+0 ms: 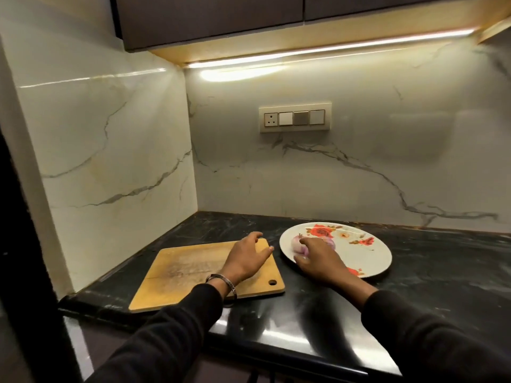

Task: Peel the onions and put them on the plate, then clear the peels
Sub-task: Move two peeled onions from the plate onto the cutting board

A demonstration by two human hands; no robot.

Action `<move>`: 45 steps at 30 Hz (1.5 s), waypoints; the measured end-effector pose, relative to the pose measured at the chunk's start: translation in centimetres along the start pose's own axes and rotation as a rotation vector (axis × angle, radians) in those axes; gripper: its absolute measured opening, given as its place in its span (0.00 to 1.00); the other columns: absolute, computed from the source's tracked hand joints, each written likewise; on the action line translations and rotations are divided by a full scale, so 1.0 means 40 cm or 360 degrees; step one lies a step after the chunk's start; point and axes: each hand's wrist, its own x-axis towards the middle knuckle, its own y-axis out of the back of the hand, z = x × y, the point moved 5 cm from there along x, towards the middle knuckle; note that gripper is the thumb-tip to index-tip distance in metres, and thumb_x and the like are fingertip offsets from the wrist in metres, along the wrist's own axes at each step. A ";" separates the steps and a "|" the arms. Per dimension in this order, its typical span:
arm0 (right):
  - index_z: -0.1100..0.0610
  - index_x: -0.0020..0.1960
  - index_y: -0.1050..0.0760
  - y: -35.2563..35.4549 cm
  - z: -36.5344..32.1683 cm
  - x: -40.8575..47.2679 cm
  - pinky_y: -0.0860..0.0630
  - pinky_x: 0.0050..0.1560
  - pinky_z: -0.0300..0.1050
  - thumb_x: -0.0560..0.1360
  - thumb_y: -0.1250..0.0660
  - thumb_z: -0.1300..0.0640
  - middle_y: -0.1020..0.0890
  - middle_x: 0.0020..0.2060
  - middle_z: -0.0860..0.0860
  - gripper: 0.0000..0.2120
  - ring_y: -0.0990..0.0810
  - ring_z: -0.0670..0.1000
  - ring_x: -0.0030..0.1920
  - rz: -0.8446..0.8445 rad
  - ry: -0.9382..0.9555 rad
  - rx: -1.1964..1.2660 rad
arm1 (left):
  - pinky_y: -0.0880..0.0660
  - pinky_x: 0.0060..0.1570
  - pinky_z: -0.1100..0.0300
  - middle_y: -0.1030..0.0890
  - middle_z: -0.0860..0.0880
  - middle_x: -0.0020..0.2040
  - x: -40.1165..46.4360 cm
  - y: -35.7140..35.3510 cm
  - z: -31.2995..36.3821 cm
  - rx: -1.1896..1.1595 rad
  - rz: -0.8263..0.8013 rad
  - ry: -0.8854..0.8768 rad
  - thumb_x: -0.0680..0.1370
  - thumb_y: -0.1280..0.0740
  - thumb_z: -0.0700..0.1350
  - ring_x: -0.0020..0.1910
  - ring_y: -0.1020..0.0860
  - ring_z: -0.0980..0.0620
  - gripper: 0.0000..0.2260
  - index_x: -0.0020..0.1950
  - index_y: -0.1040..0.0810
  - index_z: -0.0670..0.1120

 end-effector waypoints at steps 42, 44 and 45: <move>0.54 0.64 0.24 -0.014 0.036 0.042 0.26 0.54 0.42 0.69 0.22 0.53 0.19 0.58 0.52 0.25 0.22 0.52 0.56 0.0302 0.0233 0.0334 | 0.23 0.53 0.61 0.26 0.49 0.56 0.065 -0.100 0.012 -0.0328 0.0354 -0.0307 0.75 0.28 0.43 0.52 0.24 0.53 0.15 0.61 0.25 0.50; 0.54 0.63 0.23 -0.045 -0.022 0.053 0.27 0.53 0.42 0.69 0.22 0.54 0.19 0.57 0.52 0.24 0.22 0.51 0.56 0.0258 0.0294 0.0344 | 0.23 0.52 0.61 0.24 0.50 0.56 0.056 -0.052 -0.046 -0.0271 0.0351 -0.0292 0.76 0.28 0.45 0.52 0.23 0.53 0.15 0.62 0.24 0.50; 0.53 0.63 0.23 -0.063 -0.048 0.058 0.28 0.52 0.41 0.69 0.22 0.54 0.19 0.56 0.52 0.24 0.23 0.50 0.55 0.0237 0.0317 0.0349 | 0.23 0.53 0.61 0.23 0.50 0.57 0.051 -0.030 -0.073 -0.0236 0.0341 -0.0279 0.77 0.29 0.45 0.53 0.23 0.53 0.15 0.63 0.24 0.50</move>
